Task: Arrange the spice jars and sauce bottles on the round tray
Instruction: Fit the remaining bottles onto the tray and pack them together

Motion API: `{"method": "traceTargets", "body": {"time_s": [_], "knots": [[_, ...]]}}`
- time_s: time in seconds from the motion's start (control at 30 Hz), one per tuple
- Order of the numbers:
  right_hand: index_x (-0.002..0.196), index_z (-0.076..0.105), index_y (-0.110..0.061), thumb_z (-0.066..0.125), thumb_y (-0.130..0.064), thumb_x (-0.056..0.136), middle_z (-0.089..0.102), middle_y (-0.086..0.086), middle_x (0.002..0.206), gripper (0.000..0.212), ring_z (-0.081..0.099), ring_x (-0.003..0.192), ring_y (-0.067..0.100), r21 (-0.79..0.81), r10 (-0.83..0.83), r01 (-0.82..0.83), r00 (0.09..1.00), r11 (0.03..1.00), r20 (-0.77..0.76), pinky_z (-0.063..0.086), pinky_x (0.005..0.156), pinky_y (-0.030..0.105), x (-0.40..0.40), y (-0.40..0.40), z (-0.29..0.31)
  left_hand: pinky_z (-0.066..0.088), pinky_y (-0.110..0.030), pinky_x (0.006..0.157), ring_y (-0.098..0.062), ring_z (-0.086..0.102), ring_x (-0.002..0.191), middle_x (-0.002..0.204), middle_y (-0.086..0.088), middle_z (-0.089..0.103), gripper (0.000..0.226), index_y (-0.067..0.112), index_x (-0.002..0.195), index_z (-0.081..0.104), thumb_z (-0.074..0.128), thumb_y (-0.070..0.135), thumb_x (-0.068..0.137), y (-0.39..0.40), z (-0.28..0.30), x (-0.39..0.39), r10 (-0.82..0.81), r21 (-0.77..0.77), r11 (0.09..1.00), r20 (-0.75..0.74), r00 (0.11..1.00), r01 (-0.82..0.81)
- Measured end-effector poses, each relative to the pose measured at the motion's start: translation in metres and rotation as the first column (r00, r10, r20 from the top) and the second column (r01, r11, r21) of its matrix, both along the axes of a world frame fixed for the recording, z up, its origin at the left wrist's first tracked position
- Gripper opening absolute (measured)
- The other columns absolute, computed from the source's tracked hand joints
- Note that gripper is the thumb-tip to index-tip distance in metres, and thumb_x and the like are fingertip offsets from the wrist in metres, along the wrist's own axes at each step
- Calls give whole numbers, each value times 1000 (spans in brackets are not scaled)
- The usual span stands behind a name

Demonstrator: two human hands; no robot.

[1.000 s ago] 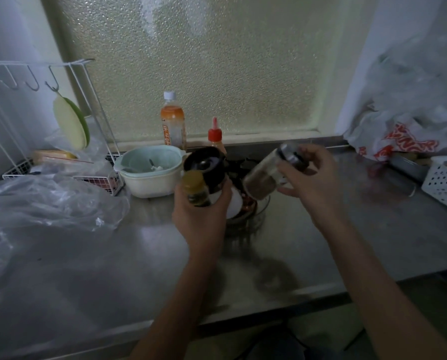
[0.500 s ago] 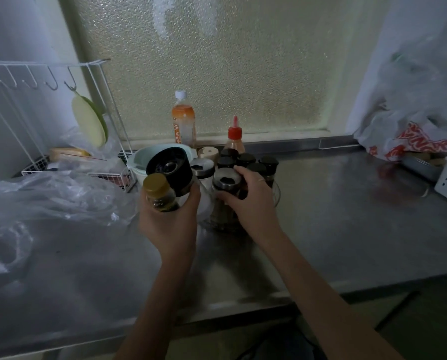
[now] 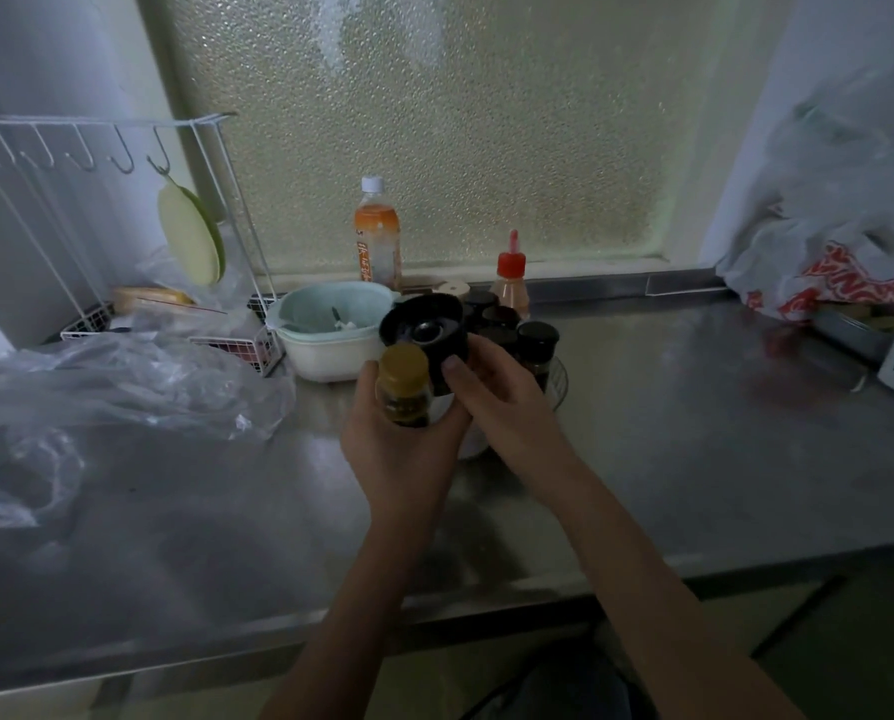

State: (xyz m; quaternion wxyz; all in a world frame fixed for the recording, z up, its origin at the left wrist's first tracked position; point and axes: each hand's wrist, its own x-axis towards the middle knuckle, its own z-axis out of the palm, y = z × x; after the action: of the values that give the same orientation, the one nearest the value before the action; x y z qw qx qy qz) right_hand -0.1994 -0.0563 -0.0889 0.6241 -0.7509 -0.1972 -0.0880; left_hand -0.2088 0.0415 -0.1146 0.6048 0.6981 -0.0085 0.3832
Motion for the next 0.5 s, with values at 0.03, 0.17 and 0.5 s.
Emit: {"method": "traceTargets", "body": {"time_s": [0.03,0.17,0.5], "knots": [[104,52,-43,57,-22,90,60,-24,103,26,57,91,-19,-42,39,-41,999,998,-31,44,78,3,2,-7,2,45,-10,65,15,58,74,76,41,60,37,49,78,49,77,36,58,-2,-3,1,-19,2,1000,-7,1000,19],[115,53,-39,69,-15,82,62,-16,118,44,58,111,-1,-143,110,-129,985,981,-133,50,95,23,5,-31,2,43,-2,68,22,55,79,77,31,59,39,33,92,55,75,37,59,-5,-17,-1,-80,113,990,-8,997,80],[120,52,-11,80,-17,71,63,-1,119,56,59,110,7,92,-280,271,954,958,102,47,93,20,27,32,-13,56,-44,81,-15,69,89,95,-1,72,45,19,100,64,70,49,67,36,-44,28,-172,20,983,-231,958,181]]}}
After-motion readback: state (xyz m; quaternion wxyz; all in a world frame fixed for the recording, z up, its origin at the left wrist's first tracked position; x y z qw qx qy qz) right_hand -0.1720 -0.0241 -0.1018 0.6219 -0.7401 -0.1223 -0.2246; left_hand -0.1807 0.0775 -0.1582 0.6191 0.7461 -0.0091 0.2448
